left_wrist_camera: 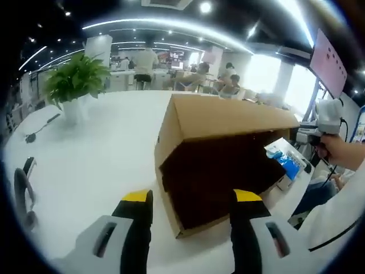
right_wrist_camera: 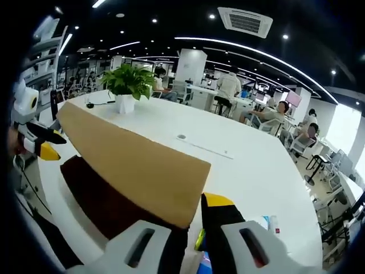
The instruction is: Operate the shoe box by opening the lid, removing the specified soft item, and placing it in the target area until the item is outside and the box remains undamaged.
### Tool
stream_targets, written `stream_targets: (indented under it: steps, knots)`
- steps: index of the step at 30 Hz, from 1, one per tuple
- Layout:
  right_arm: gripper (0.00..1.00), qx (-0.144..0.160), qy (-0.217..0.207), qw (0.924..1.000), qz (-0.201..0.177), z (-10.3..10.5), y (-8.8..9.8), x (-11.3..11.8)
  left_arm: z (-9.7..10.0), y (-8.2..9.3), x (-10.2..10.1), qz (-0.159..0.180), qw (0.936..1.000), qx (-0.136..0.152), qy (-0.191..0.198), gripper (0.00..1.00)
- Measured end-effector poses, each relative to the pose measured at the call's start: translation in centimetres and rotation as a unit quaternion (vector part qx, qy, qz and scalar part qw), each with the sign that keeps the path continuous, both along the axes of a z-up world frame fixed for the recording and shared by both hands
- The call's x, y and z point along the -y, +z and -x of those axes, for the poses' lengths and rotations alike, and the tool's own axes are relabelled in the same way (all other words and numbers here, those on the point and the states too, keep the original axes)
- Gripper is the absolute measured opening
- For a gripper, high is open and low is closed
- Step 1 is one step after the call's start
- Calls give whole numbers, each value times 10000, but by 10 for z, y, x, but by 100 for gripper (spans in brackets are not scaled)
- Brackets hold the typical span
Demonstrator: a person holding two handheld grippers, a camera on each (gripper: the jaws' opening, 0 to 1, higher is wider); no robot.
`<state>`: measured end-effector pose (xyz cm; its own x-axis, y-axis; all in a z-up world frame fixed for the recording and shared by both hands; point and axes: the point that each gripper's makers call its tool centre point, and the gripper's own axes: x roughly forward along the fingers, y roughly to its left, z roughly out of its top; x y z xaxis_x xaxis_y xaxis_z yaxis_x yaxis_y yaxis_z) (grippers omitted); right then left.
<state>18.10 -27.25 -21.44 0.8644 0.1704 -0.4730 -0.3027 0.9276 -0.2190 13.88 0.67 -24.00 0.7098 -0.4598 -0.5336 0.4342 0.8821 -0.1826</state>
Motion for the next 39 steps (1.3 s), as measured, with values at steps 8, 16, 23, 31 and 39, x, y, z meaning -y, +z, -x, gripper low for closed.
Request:
stream_targets:
  steps: [8, 16, 23, 31, 39]
  knots:
    - [6, -26, 48, 10000, 37, 0, -3, -1, 2, 5, 7, -22, 9999, 23, -98, 54]
    - [7, -129, 20, 9999, -13, 7, -15, -2, 2, 0, 7, -154, 9996, 32, -220, 53]
    - [7, -213, 73, 9997, -12, 9, -21, -3, 2, -2, 13, -177, 9993, 79, -324, 49]
    - [9, -308, 118, 9994, -55, 15, -30, -4, -2, -1, 19, -138, 9990, 114, -413, 46]
    - [17, -346, 264, 9990, -123, 21, -33, -11, -1, -6, 17, -171, 9990, 34, -408, 46]
